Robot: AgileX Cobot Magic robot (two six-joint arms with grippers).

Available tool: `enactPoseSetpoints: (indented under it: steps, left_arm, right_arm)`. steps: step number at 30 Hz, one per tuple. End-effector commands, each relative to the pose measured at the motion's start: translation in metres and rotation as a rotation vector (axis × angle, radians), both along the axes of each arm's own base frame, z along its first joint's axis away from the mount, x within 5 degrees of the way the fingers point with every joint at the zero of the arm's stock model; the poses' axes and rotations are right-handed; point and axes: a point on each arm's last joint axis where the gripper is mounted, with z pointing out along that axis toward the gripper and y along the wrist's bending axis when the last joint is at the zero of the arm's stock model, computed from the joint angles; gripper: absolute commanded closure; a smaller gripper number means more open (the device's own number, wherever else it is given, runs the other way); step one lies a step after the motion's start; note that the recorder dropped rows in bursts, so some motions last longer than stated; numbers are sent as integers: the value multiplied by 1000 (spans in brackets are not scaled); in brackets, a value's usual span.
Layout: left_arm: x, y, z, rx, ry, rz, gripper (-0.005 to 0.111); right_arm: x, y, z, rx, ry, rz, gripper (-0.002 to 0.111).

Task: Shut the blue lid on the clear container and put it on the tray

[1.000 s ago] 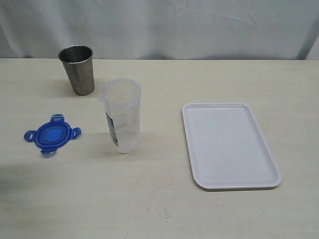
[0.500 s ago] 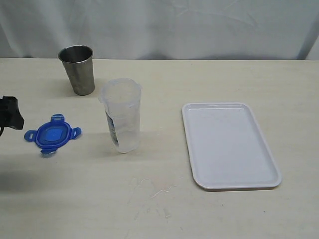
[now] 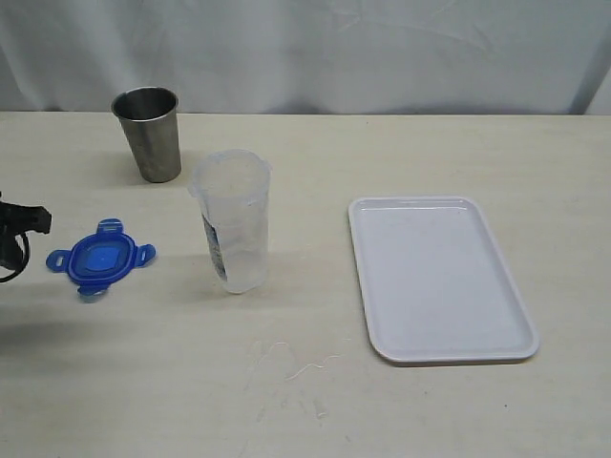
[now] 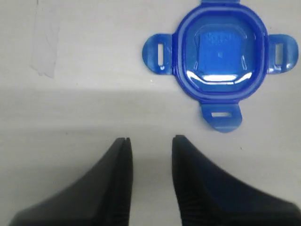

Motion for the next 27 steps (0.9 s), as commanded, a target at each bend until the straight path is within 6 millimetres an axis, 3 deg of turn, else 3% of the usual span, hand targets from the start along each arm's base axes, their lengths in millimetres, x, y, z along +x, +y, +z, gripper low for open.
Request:
enactPoseSetpoints:
  steps: [1, 10, 16, 21, 27]
  left_arm:
    - [10, 2, 4, 44, -95, -23, 79]
    - [17, 10, 3, 18, -123, 33, 78]
    - [36, 20, -23, -118, 62, -23, 78]
    - [58, 21, -43, -182, 23, -60, 78]
    - [72, 27, -51, -164, 17, -66, 54]
  right_arm:
    - [0, 0, 0, -10, 5, 3, 104]
    - [0, 1, 0, -2, 9, 5, 104]
    - [0, 1, 0, -20, 6, 9, 104]
    - [0, 1, 0, -18, 6, 9, 104]
    - [0, 1, -1, -18, 10, 8, 104]
